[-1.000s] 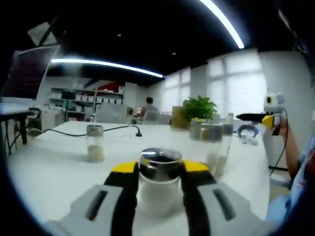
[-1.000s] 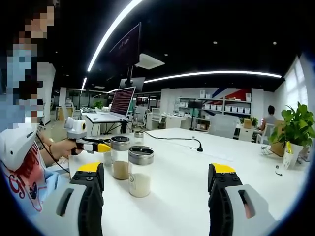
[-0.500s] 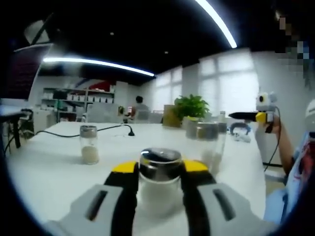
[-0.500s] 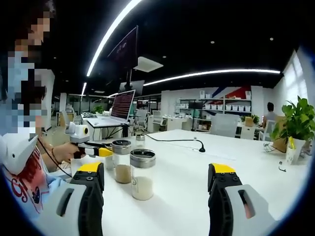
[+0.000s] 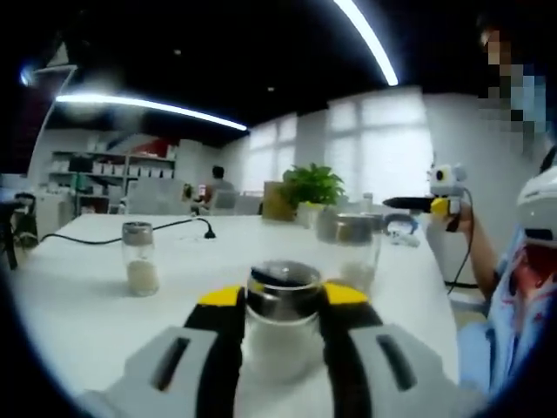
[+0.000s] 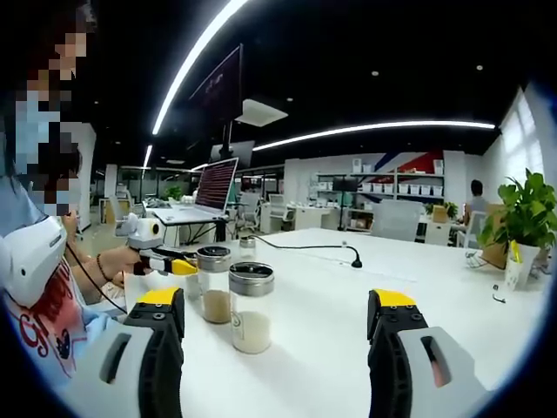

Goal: Rotate the seasoning bottle until the label or dispensing opening points toward the visible target arrow and the bottle remains upright within the marked orientation range

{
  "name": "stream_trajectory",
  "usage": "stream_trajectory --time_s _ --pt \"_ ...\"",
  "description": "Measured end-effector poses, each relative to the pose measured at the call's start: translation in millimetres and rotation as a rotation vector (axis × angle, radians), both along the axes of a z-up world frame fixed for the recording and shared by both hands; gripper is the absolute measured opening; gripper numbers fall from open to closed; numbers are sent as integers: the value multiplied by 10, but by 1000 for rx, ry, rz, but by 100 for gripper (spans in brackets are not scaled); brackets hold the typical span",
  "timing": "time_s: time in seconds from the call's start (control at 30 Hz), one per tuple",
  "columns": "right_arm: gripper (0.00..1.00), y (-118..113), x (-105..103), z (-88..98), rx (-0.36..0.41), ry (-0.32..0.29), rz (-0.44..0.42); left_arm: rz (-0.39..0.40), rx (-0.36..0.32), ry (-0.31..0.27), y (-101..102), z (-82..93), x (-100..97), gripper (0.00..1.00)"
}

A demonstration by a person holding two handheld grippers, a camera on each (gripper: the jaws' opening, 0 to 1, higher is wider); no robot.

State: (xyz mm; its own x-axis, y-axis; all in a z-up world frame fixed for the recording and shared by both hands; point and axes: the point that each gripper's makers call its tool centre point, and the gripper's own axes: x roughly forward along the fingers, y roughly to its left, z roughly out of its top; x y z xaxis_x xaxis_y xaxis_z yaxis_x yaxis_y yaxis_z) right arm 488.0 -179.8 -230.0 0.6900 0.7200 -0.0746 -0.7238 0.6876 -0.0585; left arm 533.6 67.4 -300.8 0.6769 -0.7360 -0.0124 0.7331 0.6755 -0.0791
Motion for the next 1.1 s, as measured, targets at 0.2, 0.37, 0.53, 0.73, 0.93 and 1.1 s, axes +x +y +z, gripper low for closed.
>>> stream_trajectory --time_s 0.2,0.37,0.53,0.73,0.93,1.1 --pt "90 -8 10 -4 0 2 -6 -60 32 26 -14 -7 34 35" --pt "90 -51 23 -14 -9 -1 -18 -103 39 25 -13 -20 50 35" --pt "90 -26 11 -11 -14 -4 -8 -179 58 37 -39 -23 50 35" --pt "90 -20 20 -16 -18 -3 -11 -241 91 57 -47 -30 42 35" --pt "90 -17 23 -21 -19 -1 -10 -294 123 70 -52 -42 28 35" --pt "90 -23 22 -17 -21 -5 -13 -254 121 -17 -30 25 52 46"
